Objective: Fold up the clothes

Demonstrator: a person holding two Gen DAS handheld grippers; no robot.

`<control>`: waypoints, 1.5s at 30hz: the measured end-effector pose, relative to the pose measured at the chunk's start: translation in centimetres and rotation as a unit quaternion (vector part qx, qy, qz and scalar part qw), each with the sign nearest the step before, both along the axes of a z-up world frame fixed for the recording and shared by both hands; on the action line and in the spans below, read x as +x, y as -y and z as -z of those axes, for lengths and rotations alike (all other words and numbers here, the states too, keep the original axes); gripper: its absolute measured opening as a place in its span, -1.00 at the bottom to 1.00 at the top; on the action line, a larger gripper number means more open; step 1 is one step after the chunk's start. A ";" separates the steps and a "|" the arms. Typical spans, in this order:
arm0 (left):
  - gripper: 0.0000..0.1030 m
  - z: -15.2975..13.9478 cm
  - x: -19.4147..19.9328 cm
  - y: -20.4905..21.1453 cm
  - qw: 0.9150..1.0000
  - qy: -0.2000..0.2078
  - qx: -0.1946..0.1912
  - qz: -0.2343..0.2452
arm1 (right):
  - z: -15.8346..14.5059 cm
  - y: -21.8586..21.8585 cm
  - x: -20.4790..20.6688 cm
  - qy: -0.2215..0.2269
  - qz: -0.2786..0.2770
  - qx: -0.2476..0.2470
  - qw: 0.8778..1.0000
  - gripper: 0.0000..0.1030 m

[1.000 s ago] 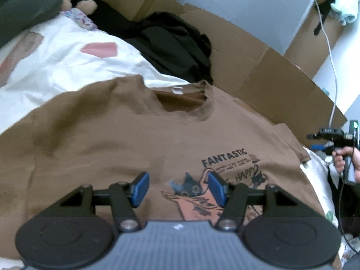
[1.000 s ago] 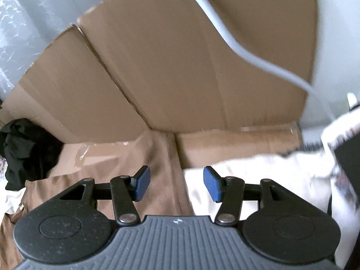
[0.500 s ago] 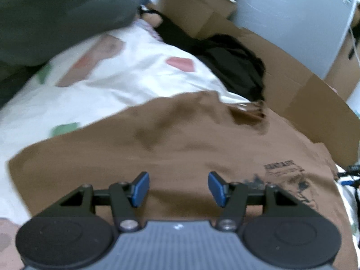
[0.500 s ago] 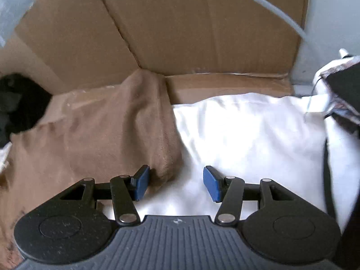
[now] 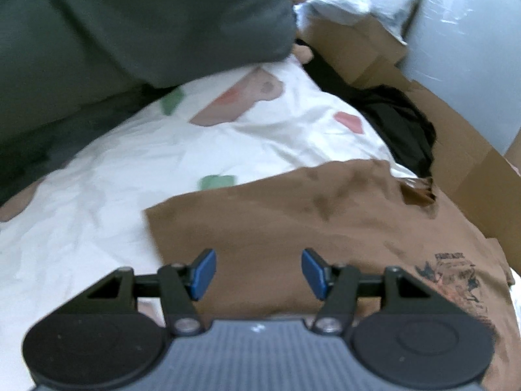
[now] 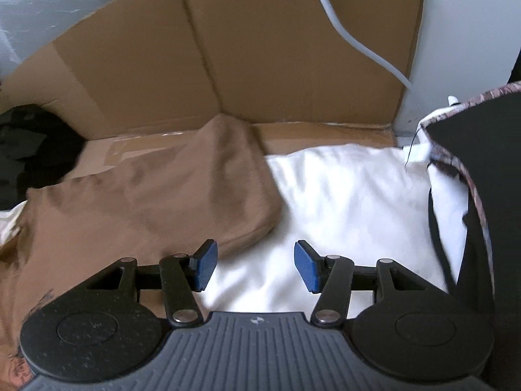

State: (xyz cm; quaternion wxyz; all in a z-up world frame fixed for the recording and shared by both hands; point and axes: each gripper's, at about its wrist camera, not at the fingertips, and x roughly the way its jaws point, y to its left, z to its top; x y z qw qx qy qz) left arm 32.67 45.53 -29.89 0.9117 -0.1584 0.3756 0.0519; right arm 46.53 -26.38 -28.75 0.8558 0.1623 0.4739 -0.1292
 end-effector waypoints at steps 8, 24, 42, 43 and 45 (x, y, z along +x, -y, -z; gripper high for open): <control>0.21 1.9 -2.6 -4.0 0.999 -0.008 -0.029 -0.017 | -1.7 -3.4 -4.6 0.012 -0.037 0.020 0.999 0.11; 0.19 4.2 -2.5 -1.5 0.994 0.012 -0.012 0.109 | -5.8 -14.8 -7.9 0.048 -0.197 0.031 0.979 0.11; -0.91 2.0 -2.4 -2.0 0.985 0.037 -0.013 0.171 | -3.0 -43.8 -9.3 0.056 -0.483 0.049 0.872 0.11; -0.91 1.5 -2.4 -2.2 0.985 0.043 -0.018 0.169 | -2.8 -44.8 -9.4 0.059 -0.493 0.039 0.867 0.11; -0.92 0.6 -2.3 -2.6 0.984 0.054 -0.028 0.167 | -2.6 -46.8 -9.5 0.068 -0.506 0.010 0.860 0.11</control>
